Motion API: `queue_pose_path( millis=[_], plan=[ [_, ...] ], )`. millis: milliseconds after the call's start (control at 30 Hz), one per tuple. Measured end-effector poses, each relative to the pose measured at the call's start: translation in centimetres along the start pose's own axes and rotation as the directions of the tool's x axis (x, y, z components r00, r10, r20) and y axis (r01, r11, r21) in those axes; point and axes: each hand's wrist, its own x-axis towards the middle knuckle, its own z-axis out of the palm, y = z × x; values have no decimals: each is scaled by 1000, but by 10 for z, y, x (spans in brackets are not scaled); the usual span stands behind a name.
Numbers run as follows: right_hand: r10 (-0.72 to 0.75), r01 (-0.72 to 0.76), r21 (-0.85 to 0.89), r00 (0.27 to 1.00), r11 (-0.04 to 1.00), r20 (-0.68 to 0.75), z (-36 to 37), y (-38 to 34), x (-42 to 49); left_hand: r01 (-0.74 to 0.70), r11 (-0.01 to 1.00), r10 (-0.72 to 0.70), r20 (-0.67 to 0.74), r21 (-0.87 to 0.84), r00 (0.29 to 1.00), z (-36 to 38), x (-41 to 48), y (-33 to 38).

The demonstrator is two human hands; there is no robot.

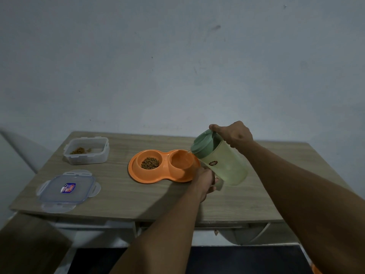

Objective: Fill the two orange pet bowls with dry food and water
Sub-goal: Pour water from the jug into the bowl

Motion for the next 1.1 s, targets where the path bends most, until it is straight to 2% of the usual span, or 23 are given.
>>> queue_pose_path(
  millis=[1100],
  plan=[
    [-26,26,-9,1000,1000,6,-5,-7,-2,-5,1000,6,-3,23,1000,-3,-2,4]
  ],
)
